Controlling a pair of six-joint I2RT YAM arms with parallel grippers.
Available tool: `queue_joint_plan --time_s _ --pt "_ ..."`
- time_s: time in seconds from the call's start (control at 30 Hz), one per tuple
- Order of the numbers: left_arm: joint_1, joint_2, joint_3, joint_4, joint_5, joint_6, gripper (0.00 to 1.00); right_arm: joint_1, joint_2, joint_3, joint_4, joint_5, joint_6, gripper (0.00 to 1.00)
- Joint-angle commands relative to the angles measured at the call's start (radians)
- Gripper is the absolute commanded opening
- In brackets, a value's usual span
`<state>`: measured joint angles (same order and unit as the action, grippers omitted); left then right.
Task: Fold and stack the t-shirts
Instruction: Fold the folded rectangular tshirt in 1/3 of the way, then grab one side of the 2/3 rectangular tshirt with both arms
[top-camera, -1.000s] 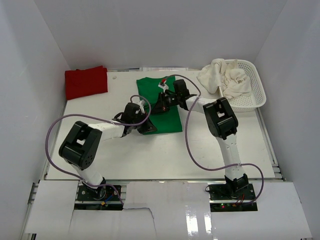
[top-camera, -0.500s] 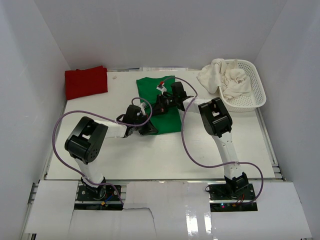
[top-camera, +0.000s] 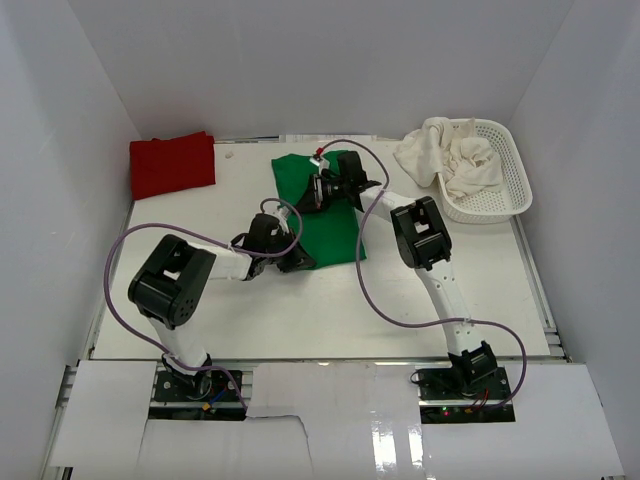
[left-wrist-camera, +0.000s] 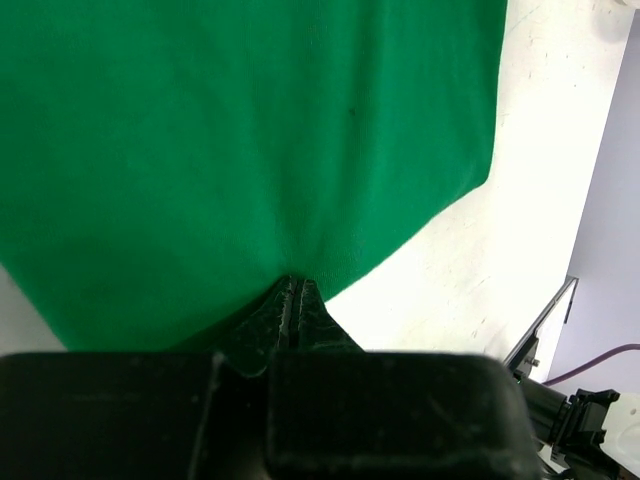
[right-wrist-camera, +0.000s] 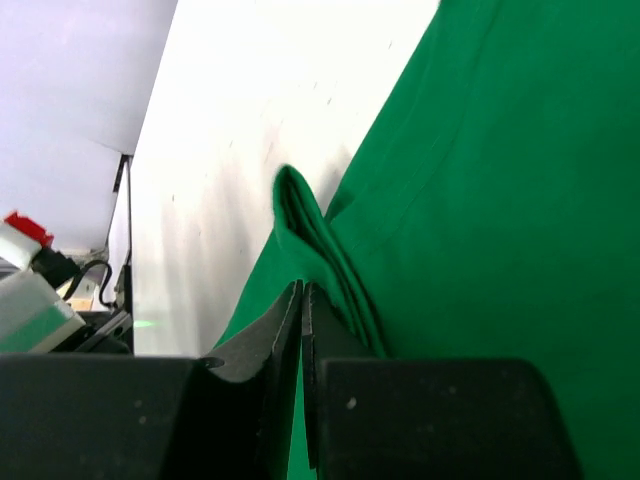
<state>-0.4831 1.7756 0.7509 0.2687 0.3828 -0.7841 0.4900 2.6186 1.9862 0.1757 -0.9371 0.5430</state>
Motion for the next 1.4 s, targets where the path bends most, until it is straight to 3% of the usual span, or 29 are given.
queue_joint_plan --time_s 0.0,0.13,0.27,0.43,0.57,0.6,0.63,0.73,0.77,0.8,0.83,0.97,1.07,1.37 --pt "-0.003 -0.022 -0.054 -0.088 -0.004 0.014 0.0 -0.027 0.058 0.132 -0.001 0.046 -0.014 0.09" --pt "-0.003 -0.05 -0.079 -0.088 -0.001 0.011 0.0 -0.05 0.103 0.223 0.028 0.073 -0.003 0.11" --pt "-0.003 -0.08 -0.09 -0.092 0.002 0.011 0.0 -0.07 0.06 0.198 0.197 0.037 0.047 0.08" --pt "-0.003 -0.113 -0.079 -0.102 0.008 0.008 0.0 -0.073 -0.133 0.073 0.222 0.017 -0.021 0.08" --pt "-0.003 -0.151 -0.05 -0.154 0.007 0.017 0.0 -0.071 -0.307 -0.051 0.101 0.035 -0.109 0.09" --pt "-0.003 -0.178 -0.044 -0.164 0.008 0.022 0.0 -0.071 -0.375 -0.084 0.04 0.047 -0.148 0.15" --pt "-0.003 -0.197 -0.033 -0.187 0.011 0.023 0.0 -0.071 -0.446 -0.152 0.012 0.055 -0.172 0.32" --pt "-0.003 -0.286 0.001 -0.239 0.016 0.034 0.04 -0.073 -0.549 -0.28 -0.069 0.093 -0.23 0.48" --pt "-0.003 -0.313 0.033 -0.268 0.018 0.037 0.05 -0.073 -0.581 -0.358 -0.085 0.095 -0.242 0.49" --pt "-0.003 -0.34 0.056 -0.316 -0.008 0.046 0.12 -0.077 -0.633 -0.394 -0.099 0.089 -0.25 0.5" --pt "-0.002 -0.37 0.076 -0.347 -0.025 0.051 0.33 -0.08 -0.656 -0.427 -0.116 0.083 -0.252 0.53" --pt "0.026 -0.497 0.162 -0.503 -0.071 0.081 0.78 -0.097 -0.738 -0.53 -0.331 0.059 -0.308 0.55" --pt "0.075 -0.518 0.163 -0.558 -0.049 0.092 0.9 -0.105 -0.787 -0.63 -0.399 0.077 -0.328 0.59" --pt "0.149 -0.536 -0.085 -0.455 0.056 0.071 0.98 -0.146 -0.874 -0.895 -0.438 0.136 -0.302 0.61"
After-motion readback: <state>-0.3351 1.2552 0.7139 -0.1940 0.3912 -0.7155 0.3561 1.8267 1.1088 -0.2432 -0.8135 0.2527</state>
